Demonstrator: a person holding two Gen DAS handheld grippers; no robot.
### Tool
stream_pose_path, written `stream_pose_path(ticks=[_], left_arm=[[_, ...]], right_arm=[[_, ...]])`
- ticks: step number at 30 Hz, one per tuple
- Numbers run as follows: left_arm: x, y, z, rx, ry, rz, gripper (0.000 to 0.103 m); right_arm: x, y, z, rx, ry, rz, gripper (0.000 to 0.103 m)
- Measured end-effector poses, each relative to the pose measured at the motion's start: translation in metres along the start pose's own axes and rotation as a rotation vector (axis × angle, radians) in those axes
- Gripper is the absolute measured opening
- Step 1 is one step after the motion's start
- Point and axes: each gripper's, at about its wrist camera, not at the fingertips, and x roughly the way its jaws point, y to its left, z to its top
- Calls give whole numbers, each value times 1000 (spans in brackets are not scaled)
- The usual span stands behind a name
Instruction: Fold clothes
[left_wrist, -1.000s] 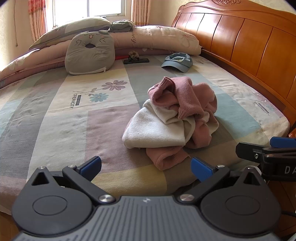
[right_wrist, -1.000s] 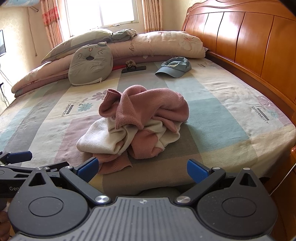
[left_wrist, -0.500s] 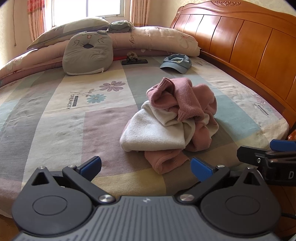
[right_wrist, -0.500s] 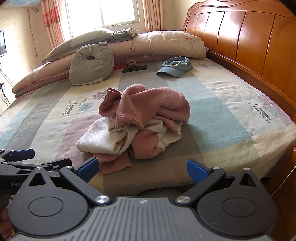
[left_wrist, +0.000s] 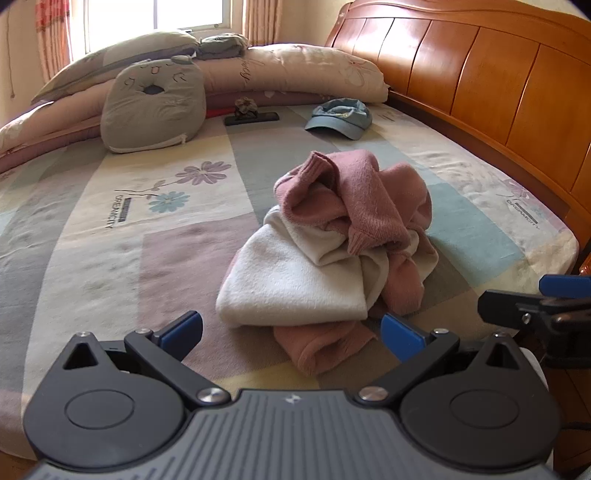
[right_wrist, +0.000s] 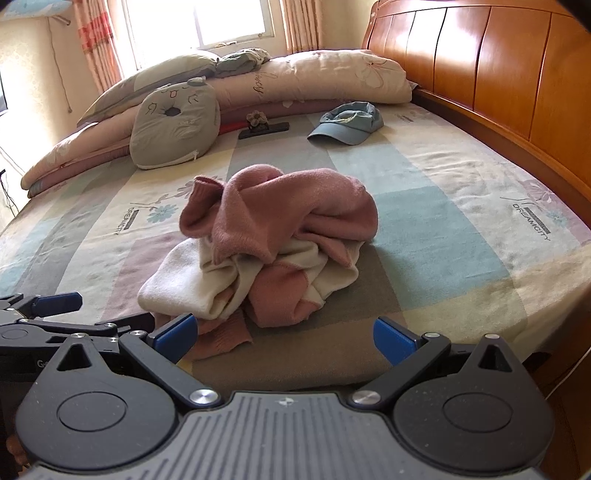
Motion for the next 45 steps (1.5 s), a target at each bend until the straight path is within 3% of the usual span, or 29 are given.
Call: stream_pose_path(ticks=[14,19,27,32,40,45], left_arm=[[65,-25,21,75,84,-14,102],[80,-27,23,92,103,32,102],[86,-8,22,89,121,60,102],[95,-6,15,100,139,38,103],[100,-29,15,227,97,88,103],[91,7,16,138,98,55,103]], right_arm=[[46,-26,16,23,63,-9,103],[56,-38,20,52,68,-6,103],[66,-44,21,61,75,12,103],[69,-48,21,75,65,30,103],[65,-53,18,89,39,43,103],[61,-58,13,100,4,36,103]])
